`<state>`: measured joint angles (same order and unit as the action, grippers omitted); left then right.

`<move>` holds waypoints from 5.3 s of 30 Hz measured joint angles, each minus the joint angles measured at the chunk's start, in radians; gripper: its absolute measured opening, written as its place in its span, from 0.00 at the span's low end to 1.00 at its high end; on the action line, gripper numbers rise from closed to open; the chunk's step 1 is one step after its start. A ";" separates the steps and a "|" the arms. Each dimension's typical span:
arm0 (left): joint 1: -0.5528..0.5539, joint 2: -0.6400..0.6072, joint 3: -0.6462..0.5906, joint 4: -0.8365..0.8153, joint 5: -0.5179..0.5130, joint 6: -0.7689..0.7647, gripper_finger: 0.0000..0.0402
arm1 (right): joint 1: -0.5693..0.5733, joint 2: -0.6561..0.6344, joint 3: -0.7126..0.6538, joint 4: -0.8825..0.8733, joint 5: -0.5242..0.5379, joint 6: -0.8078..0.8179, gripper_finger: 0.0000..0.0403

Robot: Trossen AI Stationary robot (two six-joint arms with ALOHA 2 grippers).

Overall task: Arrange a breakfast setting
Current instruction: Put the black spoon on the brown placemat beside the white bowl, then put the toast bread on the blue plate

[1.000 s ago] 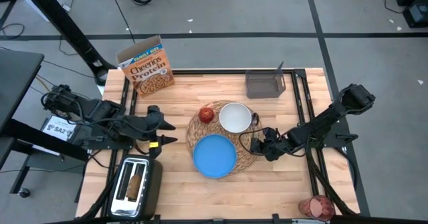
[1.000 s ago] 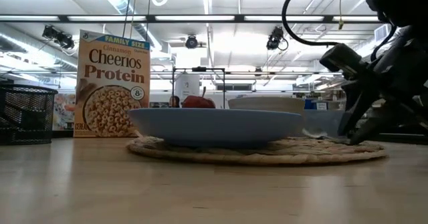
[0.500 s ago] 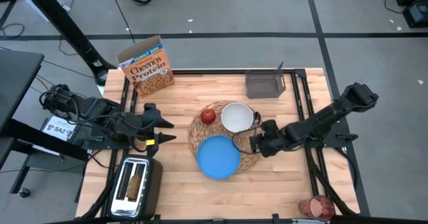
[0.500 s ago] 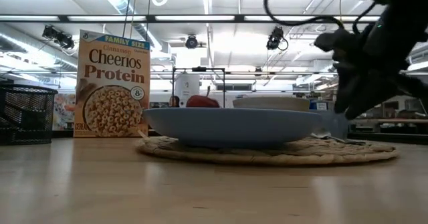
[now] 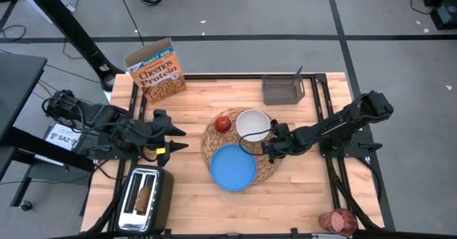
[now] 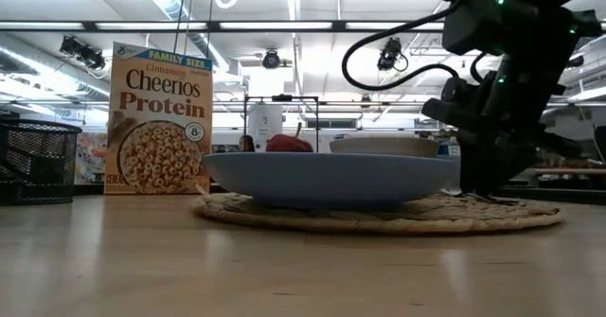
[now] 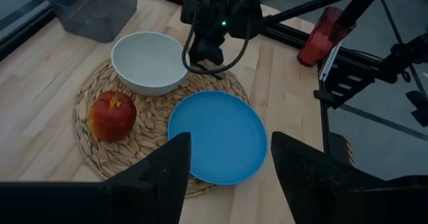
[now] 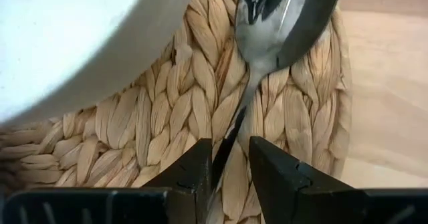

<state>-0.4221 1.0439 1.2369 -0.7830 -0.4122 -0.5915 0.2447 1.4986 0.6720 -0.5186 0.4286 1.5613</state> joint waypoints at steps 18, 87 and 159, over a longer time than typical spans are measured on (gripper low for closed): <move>0.000 0.000 0.000 0.005 0.001 -0.007 0.53 | -0.039 0.005 0.000 0.009 -0.006 -0.144 0.17; -0.476 0.315 0.129 -0.448 0.592 -1.527 0.47 | -0.167 -0.708 0.000 0.094 -0.170 -0.861 0.48; 0.079 0.549 0.519 -0.429 0.168 -0.612 0.06 | -0.083 -0.927 0.000 0.231 -0.371 -0.974 0.47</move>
<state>-0.3426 1.5926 1.7564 -1.2117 -0.2442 -1.2033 0.1614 0.5713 0.6720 -0.2877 0.0577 0.5877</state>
